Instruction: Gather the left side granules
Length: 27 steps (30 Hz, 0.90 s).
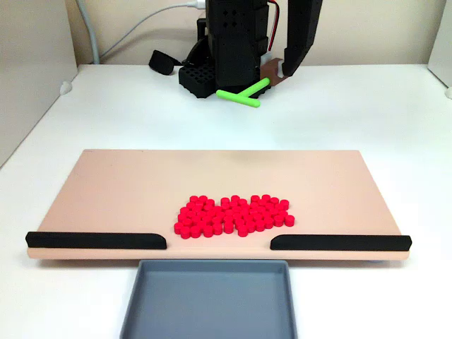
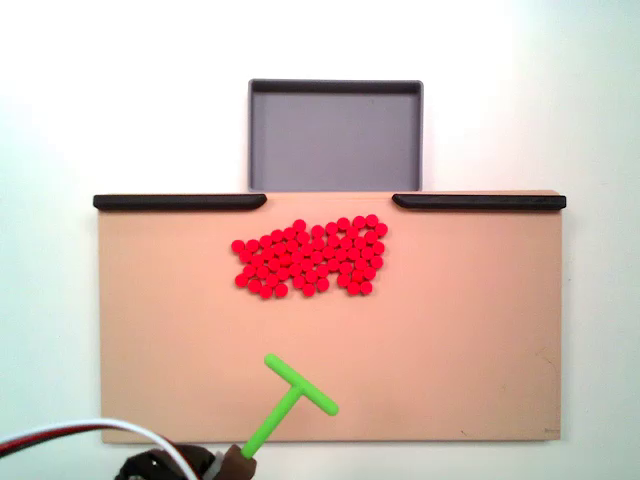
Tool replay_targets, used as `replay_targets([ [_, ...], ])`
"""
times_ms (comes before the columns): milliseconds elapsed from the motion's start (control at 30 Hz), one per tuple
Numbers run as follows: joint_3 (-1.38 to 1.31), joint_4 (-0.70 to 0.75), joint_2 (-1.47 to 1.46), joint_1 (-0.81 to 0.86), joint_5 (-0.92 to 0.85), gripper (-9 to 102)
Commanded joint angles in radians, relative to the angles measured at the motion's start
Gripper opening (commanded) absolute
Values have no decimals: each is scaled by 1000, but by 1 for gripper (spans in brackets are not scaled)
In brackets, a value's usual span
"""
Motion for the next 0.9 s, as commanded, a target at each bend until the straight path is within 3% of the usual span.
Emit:
replay_targets([
  [0,-63,5,-43,-18,109,0],
  [367,-239,6,-209,-71,443,0],
  [867,-425,6,-357,-138,767,0],
])
